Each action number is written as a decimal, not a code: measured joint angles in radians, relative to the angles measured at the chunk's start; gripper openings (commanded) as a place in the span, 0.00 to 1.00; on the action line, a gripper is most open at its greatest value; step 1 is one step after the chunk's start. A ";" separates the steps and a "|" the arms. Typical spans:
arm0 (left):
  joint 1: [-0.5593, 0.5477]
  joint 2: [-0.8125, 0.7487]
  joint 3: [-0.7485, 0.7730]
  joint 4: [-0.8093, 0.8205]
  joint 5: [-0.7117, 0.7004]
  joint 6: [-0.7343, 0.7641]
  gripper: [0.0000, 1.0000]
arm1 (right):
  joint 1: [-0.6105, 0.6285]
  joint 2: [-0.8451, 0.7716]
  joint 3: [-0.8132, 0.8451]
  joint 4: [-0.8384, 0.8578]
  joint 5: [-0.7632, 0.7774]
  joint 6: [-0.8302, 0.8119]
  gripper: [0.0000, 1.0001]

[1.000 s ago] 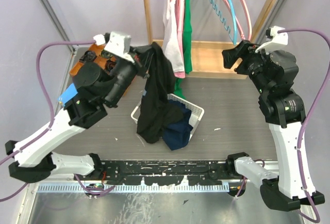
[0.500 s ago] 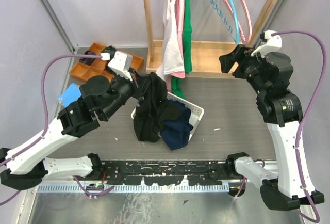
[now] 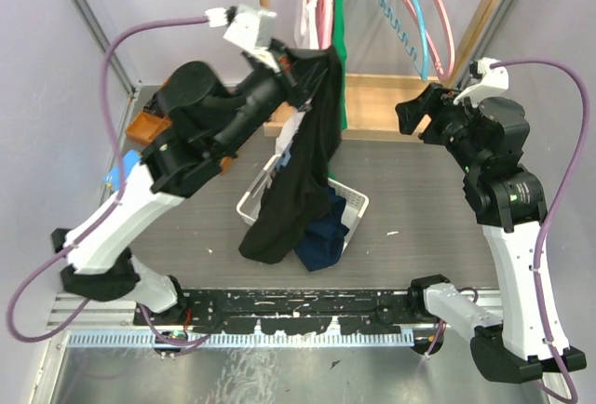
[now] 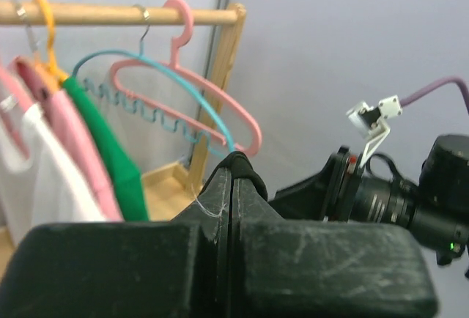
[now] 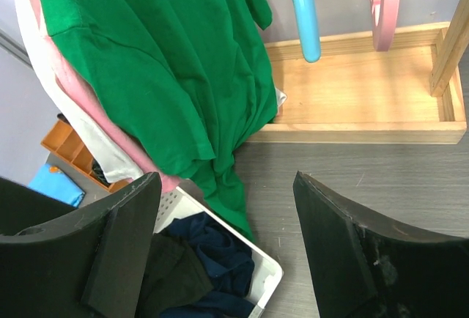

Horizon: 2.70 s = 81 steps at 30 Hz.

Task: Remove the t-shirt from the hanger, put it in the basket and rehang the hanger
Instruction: Place the T-shirt in the bin.

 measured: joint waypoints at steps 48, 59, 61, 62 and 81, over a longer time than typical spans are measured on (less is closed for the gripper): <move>0.000 -0.354 -0.547 -0.322 -0.069 -0.109 0.00 | 0.000 -0.082 -0.077 -0.004 0.010 0.013 0.81; 0.000 -0.204 -0.631 -0.385 -0.043 -0.141 0.00 | 0.000 -0.087 -0.077 -0.031 0.010 0.017 0.81; 0.000 -0.174 -0.646 -0.372 -0.034 -0.141 0.00 | 0.000 -0.090 -0.077 -0.037 0.010 0.017 0.82; 0.000 -0.156 -0.655 -0.363 -0.027 -0.143 0.00 | 0.000 -0.090 -0.077 -0.041 0.010 0.017 0.82; 0.027 0.092 -0.886 -0.171 0.068 -0.411 0.00 | 0.000 -0.121 -0.076 -0.147 -0.002 0.021 0.85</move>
